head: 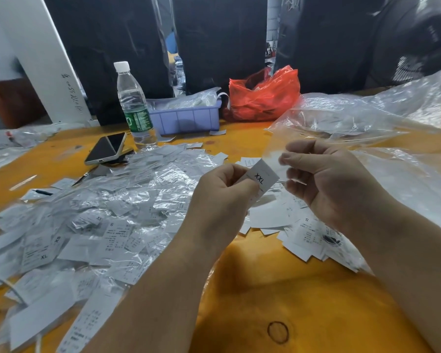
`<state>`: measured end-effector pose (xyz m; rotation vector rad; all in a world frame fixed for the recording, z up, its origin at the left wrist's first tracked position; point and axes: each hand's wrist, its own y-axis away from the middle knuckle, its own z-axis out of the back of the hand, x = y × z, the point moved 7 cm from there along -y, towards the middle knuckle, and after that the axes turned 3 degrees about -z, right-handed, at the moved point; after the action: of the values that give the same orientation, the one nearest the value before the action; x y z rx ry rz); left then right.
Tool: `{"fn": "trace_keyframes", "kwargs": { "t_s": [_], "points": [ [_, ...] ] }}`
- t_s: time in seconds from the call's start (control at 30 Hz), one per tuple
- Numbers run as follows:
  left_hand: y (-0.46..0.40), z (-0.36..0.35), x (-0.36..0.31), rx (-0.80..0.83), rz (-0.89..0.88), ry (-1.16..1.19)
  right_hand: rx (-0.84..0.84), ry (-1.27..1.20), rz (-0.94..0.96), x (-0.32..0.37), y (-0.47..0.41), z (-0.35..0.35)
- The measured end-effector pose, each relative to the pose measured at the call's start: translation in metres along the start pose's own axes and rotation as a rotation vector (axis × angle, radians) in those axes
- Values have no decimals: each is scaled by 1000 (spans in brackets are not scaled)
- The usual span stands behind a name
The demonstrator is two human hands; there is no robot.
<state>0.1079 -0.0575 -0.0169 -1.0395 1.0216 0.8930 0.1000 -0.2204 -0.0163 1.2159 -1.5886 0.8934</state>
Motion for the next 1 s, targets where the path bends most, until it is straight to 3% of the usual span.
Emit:
{"fn": "trace_keyframes", "kwargs": {
  "t_s": [0.53, 0.87, 1.0],
  "points": [
    [4, -16, 2, 166, 63, -77, -17, -20, 41, -1, -1, -1],
    [-3, 20, 0, -136, 78, -14, 124, 73, -38, -1, 6, -12],
    [-4, 24, -7, -165, -48, -87, 264, 202, -56, -2, 10, -23]
  ]
}}
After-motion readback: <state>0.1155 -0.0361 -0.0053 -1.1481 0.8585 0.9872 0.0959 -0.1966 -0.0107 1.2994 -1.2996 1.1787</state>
